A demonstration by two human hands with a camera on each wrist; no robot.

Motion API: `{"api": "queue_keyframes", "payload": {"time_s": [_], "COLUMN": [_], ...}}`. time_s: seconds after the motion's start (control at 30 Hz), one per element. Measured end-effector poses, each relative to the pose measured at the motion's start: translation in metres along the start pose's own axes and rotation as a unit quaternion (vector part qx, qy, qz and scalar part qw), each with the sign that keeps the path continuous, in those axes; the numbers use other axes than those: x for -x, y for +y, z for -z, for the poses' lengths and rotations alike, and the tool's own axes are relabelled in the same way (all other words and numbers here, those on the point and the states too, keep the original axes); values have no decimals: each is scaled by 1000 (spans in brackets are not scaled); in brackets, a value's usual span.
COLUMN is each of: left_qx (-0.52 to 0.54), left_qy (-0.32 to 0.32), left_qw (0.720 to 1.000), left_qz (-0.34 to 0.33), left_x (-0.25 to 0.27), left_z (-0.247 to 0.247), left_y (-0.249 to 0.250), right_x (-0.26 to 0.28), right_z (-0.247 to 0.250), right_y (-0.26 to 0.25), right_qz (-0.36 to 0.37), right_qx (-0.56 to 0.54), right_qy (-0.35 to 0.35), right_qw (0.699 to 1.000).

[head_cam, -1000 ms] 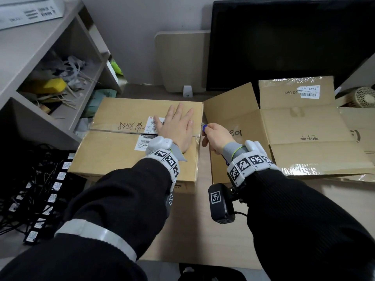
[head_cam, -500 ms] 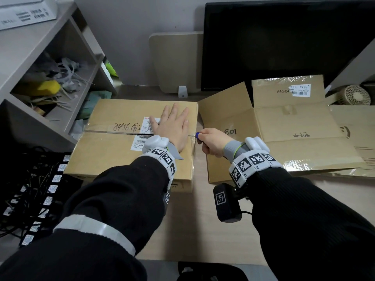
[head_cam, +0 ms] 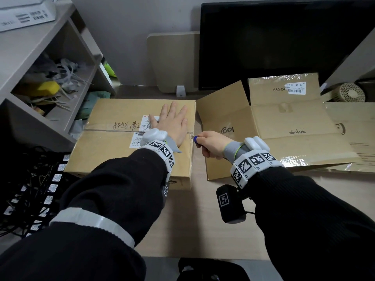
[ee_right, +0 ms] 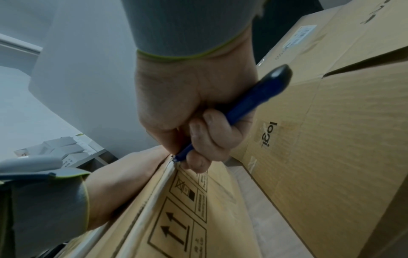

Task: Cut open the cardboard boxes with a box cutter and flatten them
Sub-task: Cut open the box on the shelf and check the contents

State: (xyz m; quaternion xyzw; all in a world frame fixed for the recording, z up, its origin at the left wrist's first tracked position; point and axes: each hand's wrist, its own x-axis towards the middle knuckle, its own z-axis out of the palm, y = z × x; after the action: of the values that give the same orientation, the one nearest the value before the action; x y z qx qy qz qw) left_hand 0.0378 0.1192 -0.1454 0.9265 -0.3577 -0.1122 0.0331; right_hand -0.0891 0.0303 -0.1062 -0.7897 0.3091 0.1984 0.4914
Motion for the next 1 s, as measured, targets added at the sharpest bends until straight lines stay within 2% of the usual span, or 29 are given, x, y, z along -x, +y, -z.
{"api": "queue_keyframes", "payload": {"time_s": [0.13,0.47,0.7,0.8,0.9,1.0], "left_qx": [-2,-27,-29,-21,-25,0], "left_qy": [-15,4,-25,-52,-78,-49], "left_qw": [1000,1000,999,998,996,997], "left_qz": [-3,0,-7,-19,-29,-54], "left_x": [-1,0,-2,-3,-2,8], "left_z": [2,-1,6,11,14,13], "left_y": [-1,1,-1,-5,-7,-12], "right_x": [1,3,6,13,16,17], "right_z": [1,-5,-6,2,16,26], "right_y": [-1,4,6,5,4,-2], "right_qz": [0,-5,-29,-48,-62,-38], "right_qx": [18,25,-13,6,-8,-43], "right_qy": [-2,-39,-78,-98,-65,12], "right_qw": [1000,999,996,994,996,998]}}
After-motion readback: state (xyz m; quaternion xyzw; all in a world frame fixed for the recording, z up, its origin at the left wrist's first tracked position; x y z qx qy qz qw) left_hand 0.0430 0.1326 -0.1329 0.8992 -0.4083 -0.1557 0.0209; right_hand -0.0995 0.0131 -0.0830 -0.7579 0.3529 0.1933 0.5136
